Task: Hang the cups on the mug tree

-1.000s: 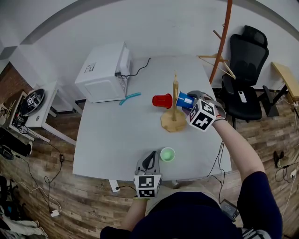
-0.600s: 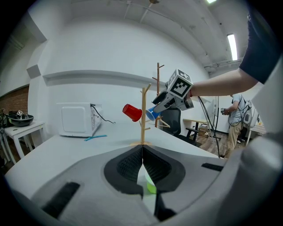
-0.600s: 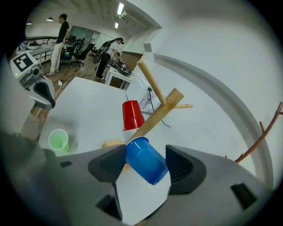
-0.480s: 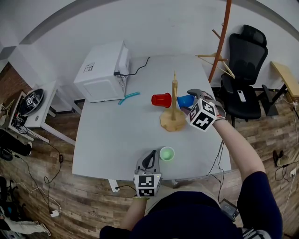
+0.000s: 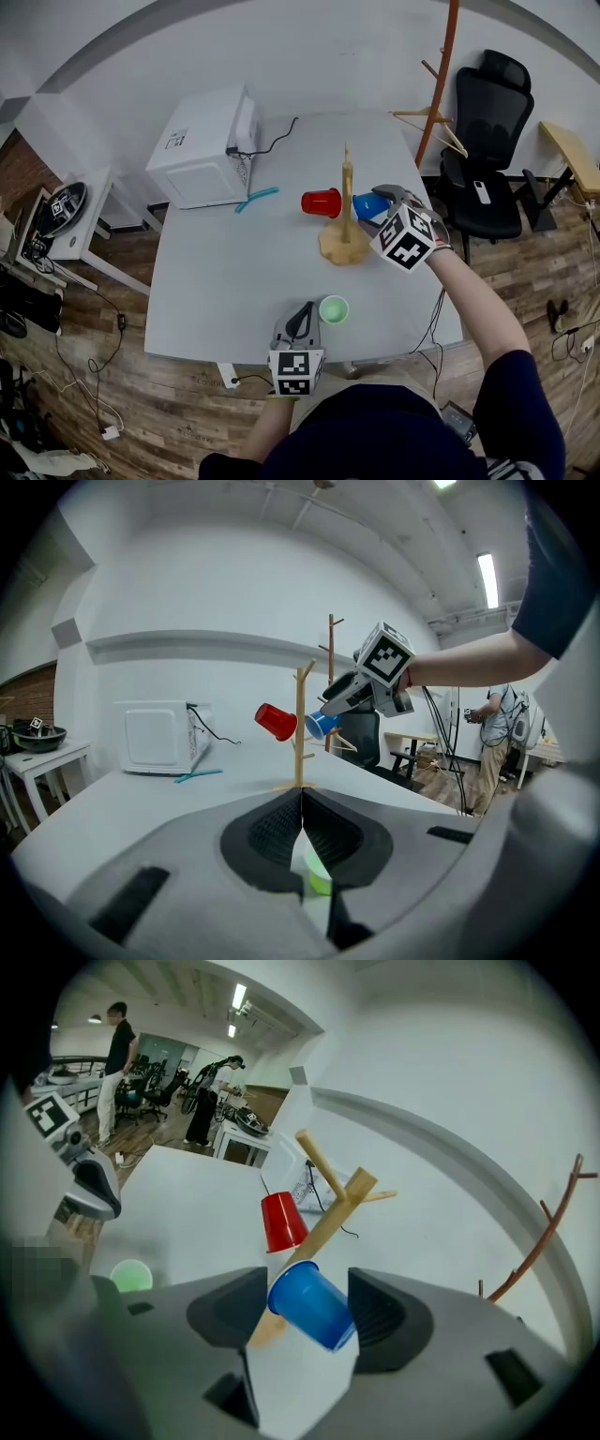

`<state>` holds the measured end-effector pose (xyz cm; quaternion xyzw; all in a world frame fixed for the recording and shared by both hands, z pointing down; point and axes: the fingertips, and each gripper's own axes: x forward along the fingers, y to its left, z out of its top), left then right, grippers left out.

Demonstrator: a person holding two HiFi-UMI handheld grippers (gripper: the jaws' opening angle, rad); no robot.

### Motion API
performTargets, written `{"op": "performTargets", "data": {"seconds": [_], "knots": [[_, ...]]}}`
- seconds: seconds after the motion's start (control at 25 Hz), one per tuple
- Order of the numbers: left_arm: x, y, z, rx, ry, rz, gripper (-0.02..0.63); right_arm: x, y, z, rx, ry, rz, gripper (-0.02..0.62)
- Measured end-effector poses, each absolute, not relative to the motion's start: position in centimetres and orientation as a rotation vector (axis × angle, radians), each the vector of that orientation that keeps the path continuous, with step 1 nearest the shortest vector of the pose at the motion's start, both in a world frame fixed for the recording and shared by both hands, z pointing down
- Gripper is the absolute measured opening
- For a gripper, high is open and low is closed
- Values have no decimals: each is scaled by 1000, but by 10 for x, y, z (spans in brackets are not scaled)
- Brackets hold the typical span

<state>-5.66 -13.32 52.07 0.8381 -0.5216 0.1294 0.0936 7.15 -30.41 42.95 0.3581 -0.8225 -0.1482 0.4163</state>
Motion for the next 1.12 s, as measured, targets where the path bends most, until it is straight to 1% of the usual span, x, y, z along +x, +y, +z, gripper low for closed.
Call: {"op": "performTargets", "data": {"seconds": [0.28, 0.32, 0.36, 0.4, 0.44, 0.56, 0.72, 0.88, 1.12], "knots": [[-55, -137, 520, 2502, -1539, 381, 20, 65, -289, 417, 980, -2164, -322, 257], [-54, -137, 520, 2506, -1539, 377, 20, 65, -287, 416, 991, -2171, -314, 238], [-53, -138, 519, 2509, -1537, 373, 20, 65, -285, 416, 1004, -2175, -310, 198], [-52, -139, 518, 2510, -1533, 372, 20, 65, -284, 416, 1015, -2178, -309, 177], [-51, -139, 517, 2513, -1528, 371, 20, 64, -282, 416, 1025, -2182, -308, 167], [-48, -141, 515, 2524, -1518, 368, 20, 60, -276, 417, 1048, -2202, -288, 108], [-45, -143, 513, 2528, -1509, 362, 20, 58, -266, 421, 1068, -2225, -271, 64], [-44, -145, 510, 2531, -1508, 359, 20, 58, -256, 427, 1082, -2259, -223, 44], [-43, -148, 508, 2539, -1503, 361, 20, 56, -244, 433, 1102, -2294, -174, 38]]}}
